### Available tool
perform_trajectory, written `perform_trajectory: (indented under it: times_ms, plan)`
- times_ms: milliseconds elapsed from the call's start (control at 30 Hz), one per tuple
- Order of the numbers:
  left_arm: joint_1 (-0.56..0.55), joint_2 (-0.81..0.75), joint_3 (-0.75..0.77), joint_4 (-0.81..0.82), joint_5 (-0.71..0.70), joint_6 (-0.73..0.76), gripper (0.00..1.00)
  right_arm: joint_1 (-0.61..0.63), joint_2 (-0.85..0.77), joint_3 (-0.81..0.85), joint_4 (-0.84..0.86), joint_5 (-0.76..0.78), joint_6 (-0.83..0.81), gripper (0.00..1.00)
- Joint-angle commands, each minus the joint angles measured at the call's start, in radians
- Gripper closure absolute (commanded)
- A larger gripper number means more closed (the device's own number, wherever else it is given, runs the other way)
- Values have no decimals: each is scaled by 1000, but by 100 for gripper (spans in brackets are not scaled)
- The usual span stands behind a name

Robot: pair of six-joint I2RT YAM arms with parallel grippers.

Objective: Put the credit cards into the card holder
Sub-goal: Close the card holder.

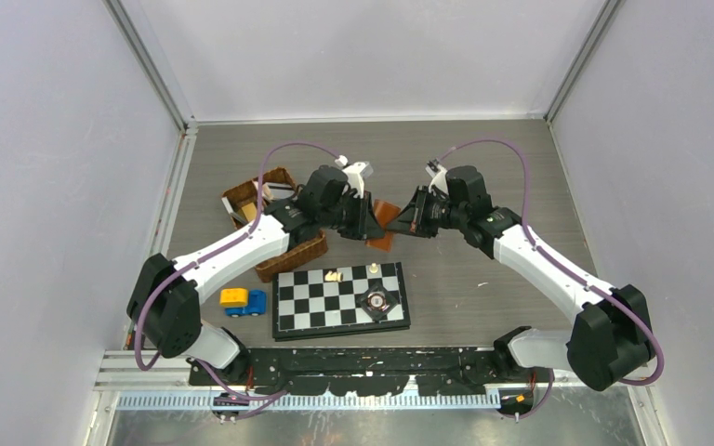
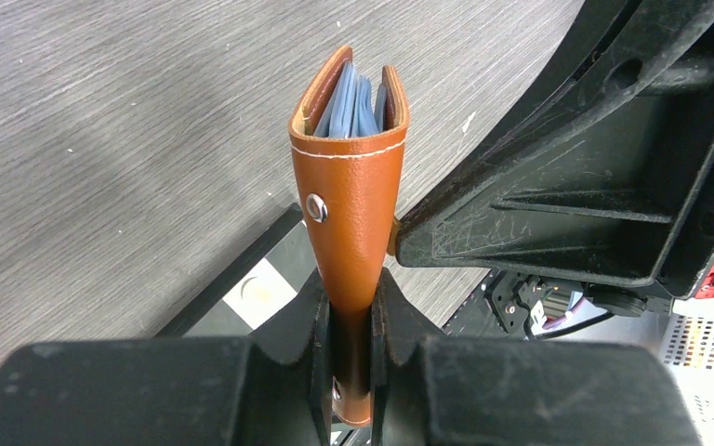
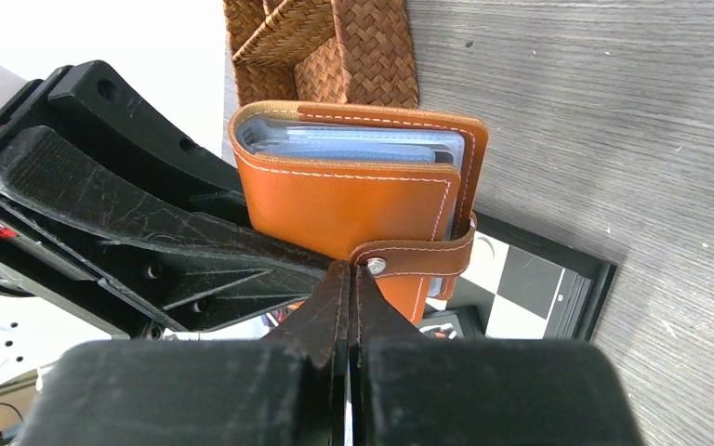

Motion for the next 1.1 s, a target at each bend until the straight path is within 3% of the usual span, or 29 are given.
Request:
perform_trajectory:
  times_ms: [0, 1067]
  plan:
    - [-14, -56, 9, 139, 88, -24, 100, 6, 18, -16, 58, 23, -1, 100]
    - [-16, -53, -16, 216, 173, -34, 100, 6, 53, -54, 137, 28, 40, 99]
